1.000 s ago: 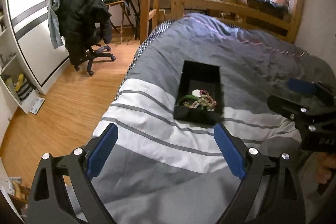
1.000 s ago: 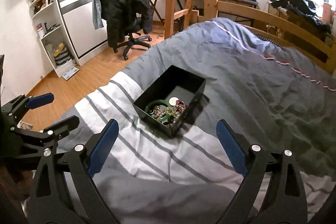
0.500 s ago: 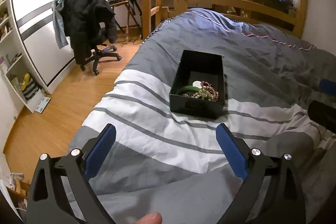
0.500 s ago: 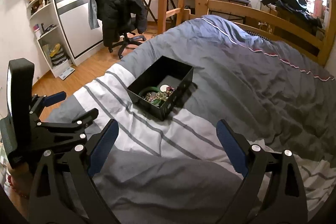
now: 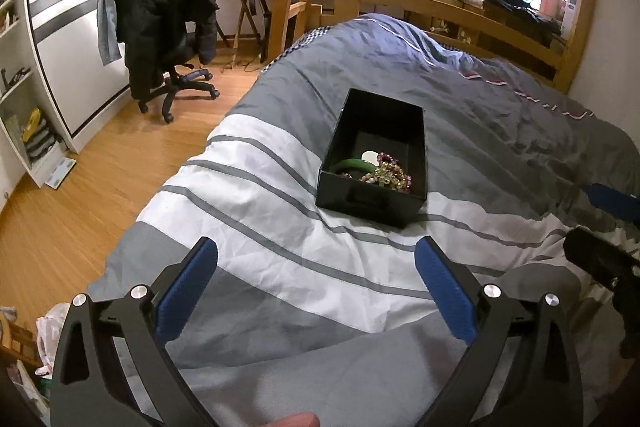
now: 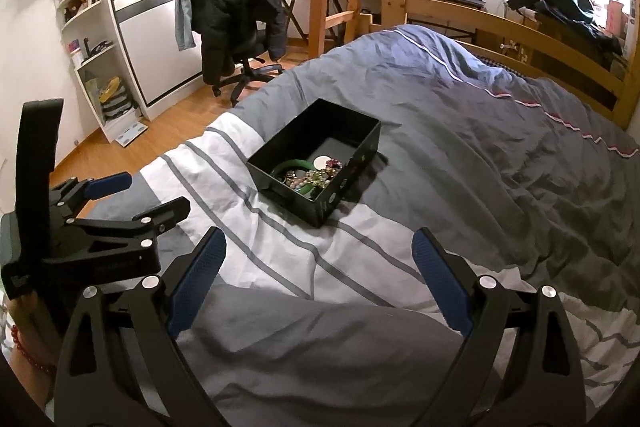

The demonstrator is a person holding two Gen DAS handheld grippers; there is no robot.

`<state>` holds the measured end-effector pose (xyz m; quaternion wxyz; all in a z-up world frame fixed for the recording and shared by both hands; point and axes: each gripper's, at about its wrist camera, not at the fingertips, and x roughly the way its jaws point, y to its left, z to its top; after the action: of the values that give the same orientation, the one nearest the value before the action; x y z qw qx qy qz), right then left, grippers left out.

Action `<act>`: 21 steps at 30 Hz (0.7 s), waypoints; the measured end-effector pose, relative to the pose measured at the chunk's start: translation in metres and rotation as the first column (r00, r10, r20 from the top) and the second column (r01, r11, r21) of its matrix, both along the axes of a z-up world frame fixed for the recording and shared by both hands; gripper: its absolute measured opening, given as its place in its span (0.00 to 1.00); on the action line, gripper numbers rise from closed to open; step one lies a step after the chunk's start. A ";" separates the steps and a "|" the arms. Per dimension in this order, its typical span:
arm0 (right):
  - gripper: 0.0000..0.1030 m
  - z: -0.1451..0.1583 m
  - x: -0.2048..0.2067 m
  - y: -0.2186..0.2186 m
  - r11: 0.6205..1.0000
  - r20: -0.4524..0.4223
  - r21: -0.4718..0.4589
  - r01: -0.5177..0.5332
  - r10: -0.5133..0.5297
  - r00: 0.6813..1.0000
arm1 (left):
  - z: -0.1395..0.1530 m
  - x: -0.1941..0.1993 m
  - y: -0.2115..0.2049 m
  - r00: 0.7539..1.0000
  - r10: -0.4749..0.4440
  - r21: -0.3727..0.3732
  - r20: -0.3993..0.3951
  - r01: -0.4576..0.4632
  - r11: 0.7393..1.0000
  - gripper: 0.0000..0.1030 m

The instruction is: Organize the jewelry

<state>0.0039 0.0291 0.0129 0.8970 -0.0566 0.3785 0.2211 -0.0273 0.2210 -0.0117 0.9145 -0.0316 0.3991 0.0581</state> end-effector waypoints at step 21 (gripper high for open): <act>0.95 -0.003 0.004 -0.011 0.999 -0.001 0.029 0.036 -0.036 0.999 | 0.000 -0.002 -0.010 1.000 -0.016 0.048 0.008 0.015 0.999 0.95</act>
<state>0.0078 0.0184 0.0099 0.9015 -0.0369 0.3764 0.2103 -0.0297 0.2107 -0.0115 0.9171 -0.0068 0.3939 0.0605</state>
